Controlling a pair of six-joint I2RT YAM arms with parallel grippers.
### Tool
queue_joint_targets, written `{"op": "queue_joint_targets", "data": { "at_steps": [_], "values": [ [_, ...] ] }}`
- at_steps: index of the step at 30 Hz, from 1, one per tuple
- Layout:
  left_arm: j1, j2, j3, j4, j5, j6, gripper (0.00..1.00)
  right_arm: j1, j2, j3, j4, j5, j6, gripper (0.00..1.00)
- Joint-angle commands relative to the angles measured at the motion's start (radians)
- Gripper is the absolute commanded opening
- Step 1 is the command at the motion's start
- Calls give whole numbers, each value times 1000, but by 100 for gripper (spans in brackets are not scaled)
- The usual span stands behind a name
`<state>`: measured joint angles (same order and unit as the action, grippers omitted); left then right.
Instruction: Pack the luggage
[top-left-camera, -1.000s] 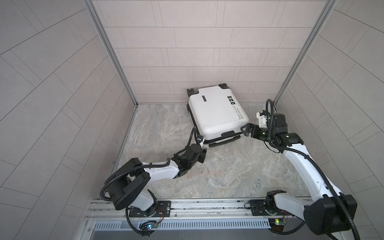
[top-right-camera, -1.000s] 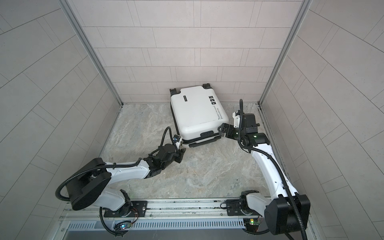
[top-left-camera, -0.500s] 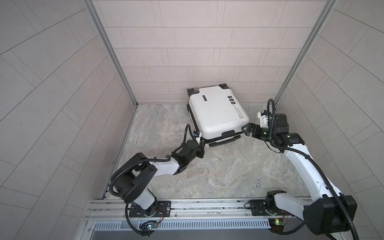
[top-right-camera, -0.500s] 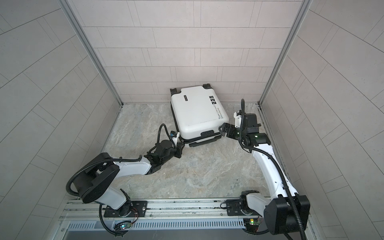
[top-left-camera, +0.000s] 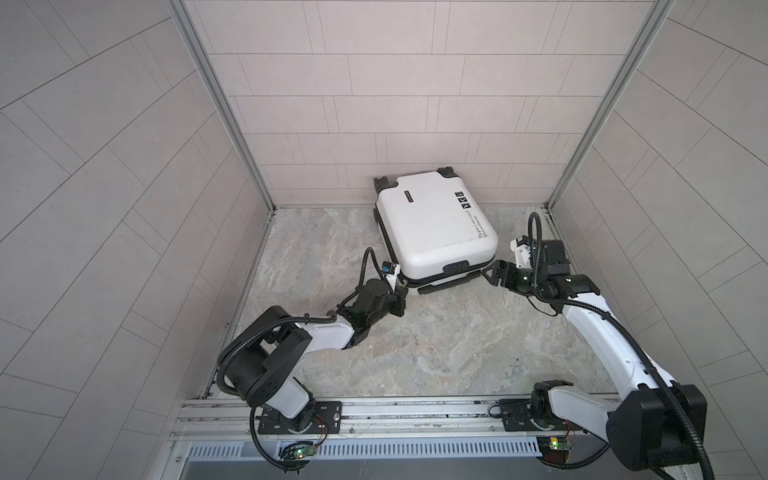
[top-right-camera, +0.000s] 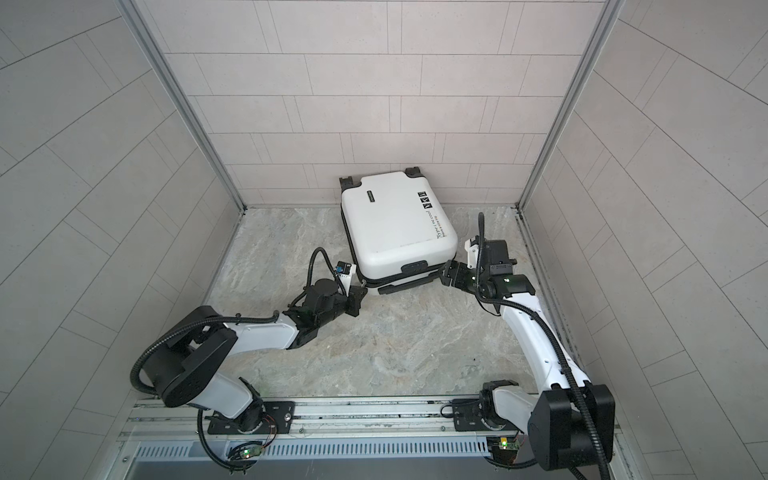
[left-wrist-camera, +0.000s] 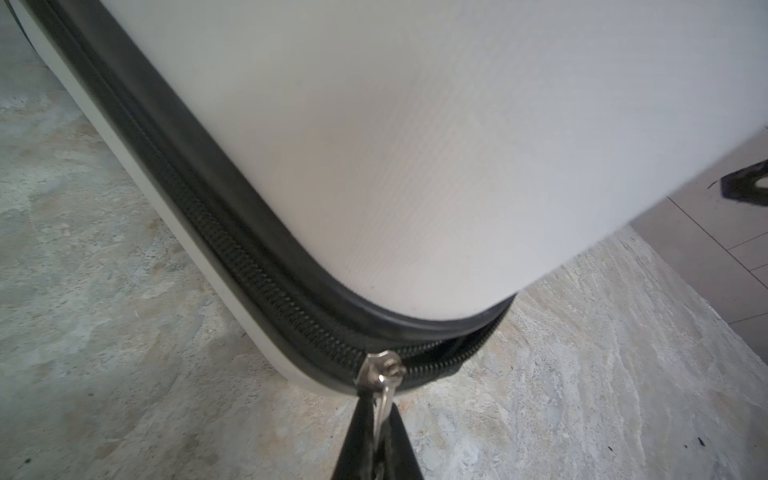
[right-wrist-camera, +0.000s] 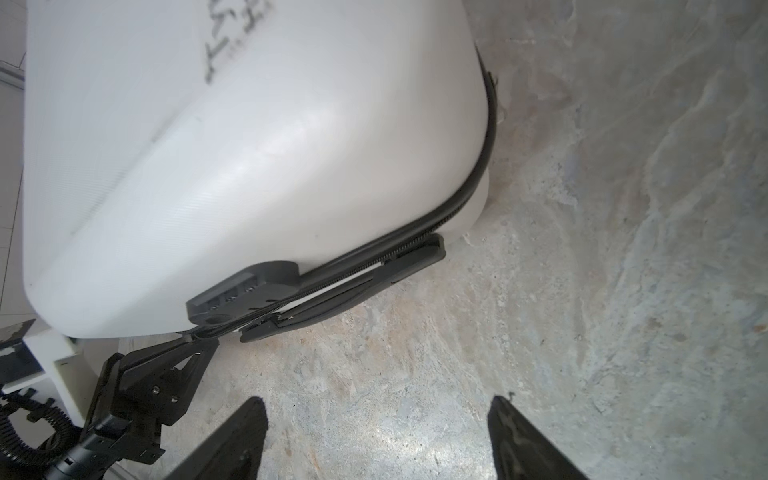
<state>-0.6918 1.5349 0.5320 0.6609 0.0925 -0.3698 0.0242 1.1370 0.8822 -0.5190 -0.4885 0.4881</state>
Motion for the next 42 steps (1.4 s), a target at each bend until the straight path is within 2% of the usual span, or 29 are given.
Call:
{"op": "queue_joint_targets", "data": {
  "at_steps": [1,6,13,21,31,37,42],
  "values": [
    [8,-60,-26,19,15,5,0,-38,-1,-13,58,16,33,86],
    [21,-99,-13,-85,13,15,0,-134,30,-21,206,-46,125,100],
    [55,-108,-5,-160,22,22,0,-161,186,62,387,-99,205,99],
    [130,-205,-82,-192,38,11,0,-164,315,147,461,-171,242,100],
    [157,-291,-101,-259,76,49,0,-88,361,132,497,-198,250,100],
    [155,-310,-89,-287,131,77,0,-56,350,84,558,-199,301,100],
    [152,-340,-99,-281,113,71,0,-12,332,34,613,-182,345,100]
  ]
}}
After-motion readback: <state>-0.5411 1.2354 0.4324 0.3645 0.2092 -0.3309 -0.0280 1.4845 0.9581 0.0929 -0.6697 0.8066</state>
